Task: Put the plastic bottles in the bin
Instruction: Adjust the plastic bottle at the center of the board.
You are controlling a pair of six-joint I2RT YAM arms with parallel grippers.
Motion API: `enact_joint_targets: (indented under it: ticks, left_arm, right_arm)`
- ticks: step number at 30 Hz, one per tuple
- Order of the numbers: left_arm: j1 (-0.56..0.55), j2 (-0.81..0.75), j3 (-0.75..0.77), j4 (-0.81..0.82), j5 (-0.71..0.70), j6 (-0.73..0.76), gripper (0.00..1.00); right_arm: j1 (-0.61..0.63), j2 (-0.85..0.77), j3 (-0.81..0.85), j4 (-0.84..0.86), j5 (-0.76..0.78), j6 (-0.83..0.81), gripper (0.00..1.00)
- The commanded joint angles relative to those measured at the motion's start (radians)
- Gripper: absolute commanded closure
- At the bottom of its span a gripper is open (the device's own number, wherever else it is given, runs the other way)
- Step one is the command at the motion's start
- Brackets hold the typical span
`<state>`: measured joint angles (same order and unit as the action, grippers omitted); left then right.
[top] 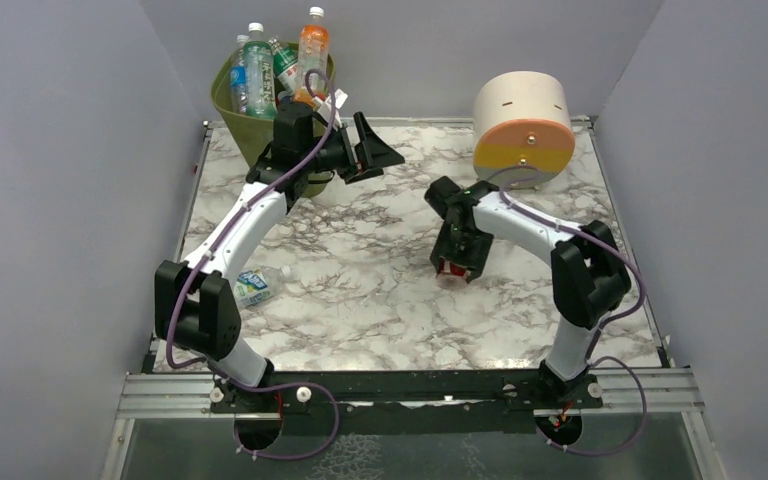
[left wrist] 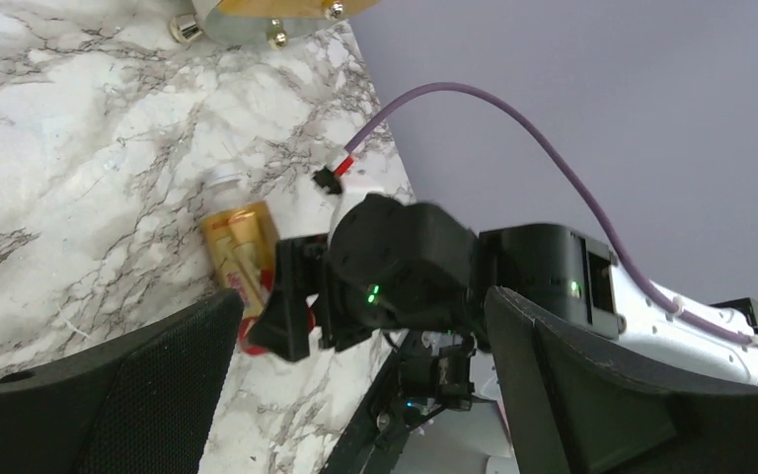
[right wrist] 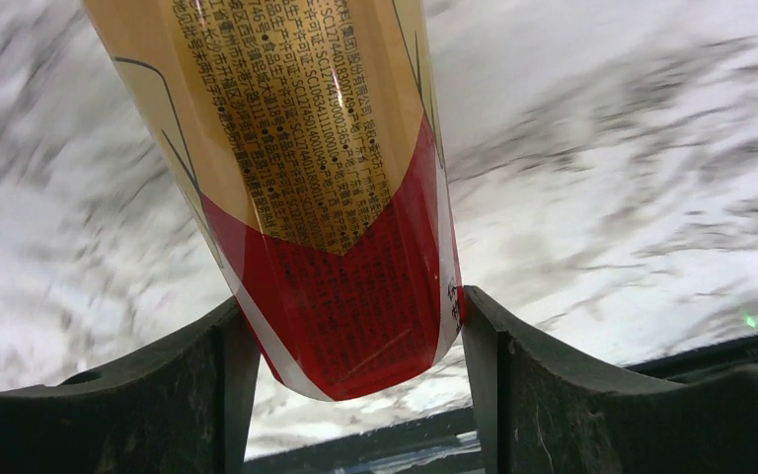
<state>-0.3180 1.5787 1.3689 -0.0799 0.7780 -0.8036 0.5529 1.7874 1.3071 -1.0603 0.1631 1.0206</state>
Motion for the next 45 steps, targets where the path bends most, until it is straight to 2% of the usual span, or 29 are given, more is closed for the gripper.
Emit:
enact_joint_targets:
  ticks: [1, 5, 8, 12, 15, 18, 19, 21, 22, 32, 37, 45]
  left_arm:
    - [0.013, -0.065, 0.044, -0.057, -0.047, 0.023, 0.02]
    - [0.016, -0.094, 0.047, -0.107, -0.075, 0.035, 0.02]
    - [0.020, -0.117, 0.050, -0.145, -0.094, 0.042, 0.02]
    - [0.023, -0.130, 0.072, -0.196, -0.114, 0.054, 0.02]
    - [0.026, -0.133, 0.087, -0.215, -0.120, 0.050, 0.02]
    - [0.027, -0.127, 0.107, -0.232, -0.125, 0.046, 0.02]
    - [0.027, -0.124, 0.116, -0.240, -0.127, 0.047, 0.02]
    - [0.028, -0.115, 0.133, -0.253, -0.129, 0.047, 0.02]
    - [0.029, -0.110, 0.143, -0.261, -0.130, 0.047, 0.02]
    - [0.030, -0.048, 0.217, -0.296, -0.134, 0.010, 0.02]
    - [0.028, -0.075, 0.169, -0.313, -0.147, -0.006, 0.02]
    - [0.017, -0.195, 0.072, -0.478, -0.250, -0.079, 0.02]
  right_arm:
    - [0.136, 0.079, 0.106, 0.037, -0.099, -0.121, 0.74]
    - [0.240, 0.162, 0.235, 0.037, -0.126, -0.225, 0.73]
    - [0.277, 0.179, 0.272, 0.063, -0.160, -0.272, 0.72]
    - [0.302, 0.158, 0.280, 0.092, -0.194, -0.317, 0.66]
    - [0.309, 0.118, 0.271, 0.110, -0.234, -0.352, 0.58]
    - [0.312, 0.066, 0.271, 0.124, -0.273, -0.388, 0.43]
    - [0.312, 0.050, 0.275, 0.128, -0.290, -0.401, 0.34]
    - [0.312, 0.018, 0.280, 0.133, -0.328, -0.422, 0.08]
    - [0.312, 0.004, 0.284, 0.135, -0.344, -0.433, 0.01]
    - [0.312, -0.134, 0.325, 0.102, -0.348, -0.484, 0.01]
    - [0.312, -0.171, 0.368, 0.066, -0.334, -0.488, 0.01]
    - [0.311, -0.211, 0.392, 0.023, -0.298, -0.490, 0.01]
